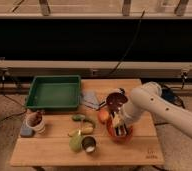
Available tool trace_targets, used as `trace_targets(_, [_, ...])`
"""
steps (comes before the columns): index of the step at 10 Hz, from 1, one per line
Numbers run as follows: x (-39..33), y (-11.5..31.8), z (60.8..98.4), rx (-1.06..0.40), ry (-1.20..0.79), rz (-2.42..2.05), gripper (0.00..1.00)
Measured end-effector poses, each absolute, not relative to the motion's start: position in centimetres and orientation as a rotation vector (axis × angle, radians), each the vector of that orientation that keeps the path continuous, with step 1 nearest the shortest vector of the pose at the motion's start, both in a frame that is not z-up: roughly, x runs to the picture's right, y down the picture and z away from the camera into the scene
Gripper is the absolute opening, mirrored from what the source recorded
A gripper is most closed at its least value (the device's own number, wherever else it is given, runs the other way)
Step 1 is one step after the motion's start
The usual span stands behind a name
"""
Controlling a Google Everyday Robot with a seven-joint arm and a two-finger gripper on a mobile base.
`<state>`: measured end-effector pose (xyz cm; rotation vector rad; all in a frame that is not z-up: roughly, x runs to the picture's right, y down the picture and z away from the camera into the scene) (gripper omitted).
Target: Wipe red bowl with eraser
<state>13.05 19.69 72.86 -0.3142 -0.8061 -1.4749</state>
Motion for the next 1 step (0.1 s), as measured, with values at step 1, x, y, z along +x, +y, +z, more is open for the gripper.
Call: trace_targets(1, [13.01,20.1,72.98,-0.318,-0.836,-1.458,0.52])
